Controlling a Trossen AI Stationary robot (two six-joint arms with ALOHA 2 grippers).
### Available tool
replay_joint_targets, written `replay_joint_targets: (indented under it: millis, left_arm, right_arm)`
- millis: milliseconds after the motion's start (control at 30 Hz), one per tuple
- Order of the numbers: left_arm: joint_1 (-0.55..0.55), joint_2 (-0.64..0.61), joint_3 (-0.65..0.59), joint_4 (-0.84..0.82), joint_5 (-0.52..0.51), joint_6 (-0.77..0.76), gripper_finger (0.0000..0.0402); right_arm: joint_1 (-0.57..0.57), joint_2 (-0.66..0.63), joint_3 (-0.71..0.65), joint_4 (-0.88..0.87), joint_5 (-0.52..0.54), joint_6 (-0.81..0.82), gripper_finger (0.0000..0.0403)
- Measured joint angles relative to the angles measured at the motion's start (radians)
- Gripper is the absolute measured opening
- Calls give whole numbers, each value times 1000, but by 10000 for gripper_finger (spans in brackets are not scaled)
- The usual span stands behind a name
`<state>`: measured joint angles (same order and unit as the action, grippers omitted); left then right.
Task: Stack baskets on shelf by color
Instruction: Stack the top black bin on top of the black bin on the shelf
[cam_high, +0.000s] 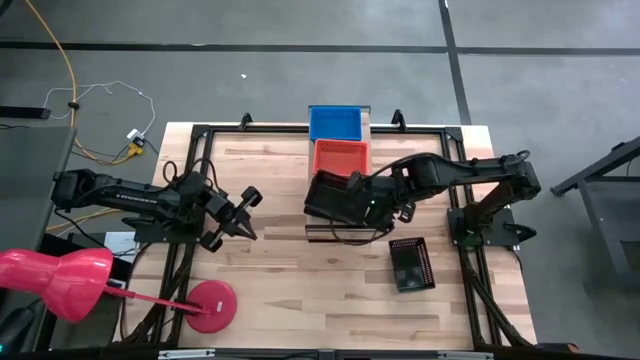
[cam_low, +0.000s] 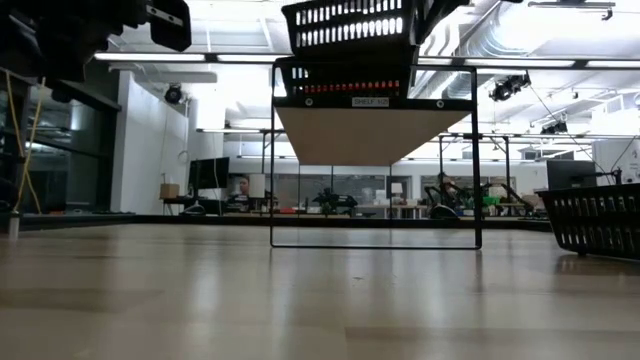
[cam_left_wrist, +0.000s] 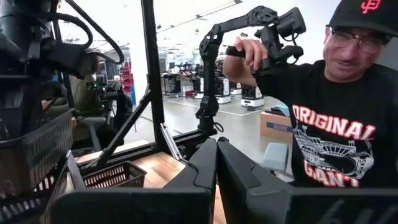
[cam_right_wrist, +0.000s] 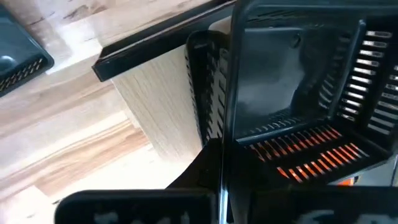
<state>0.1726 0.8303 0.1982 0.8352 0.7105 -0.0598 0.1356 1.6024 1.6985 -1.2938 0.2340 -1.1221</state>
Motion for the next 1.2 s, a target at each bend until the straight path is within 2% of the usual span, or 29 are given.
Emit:
replay_joint_targets:
  millis: [267,633,833,1033,1100,1200]
  left_arm:
    - [0,0,0,0,-14,3,0]
    - [0,0,0,0,-46,10,0]
    - [0,0,0,0,-46,10,0]
    - [0,0,0,0,-45,8,0]
    - [0,0,0,0,-46,10,0]
    - [3,0,0,0,-64,22,0]
  right_arm:
    - [-11,1,-62,35,19,-31,0]
    - [-11,1,-72,64,93,-34,12]
    - [-10,1,-72,106,115,45,64]
    - [20,1,-63,94,211,72,135]
    - [24,1,-39,71,212,123,152]
    - [24,-9,6,25,195,290,163]
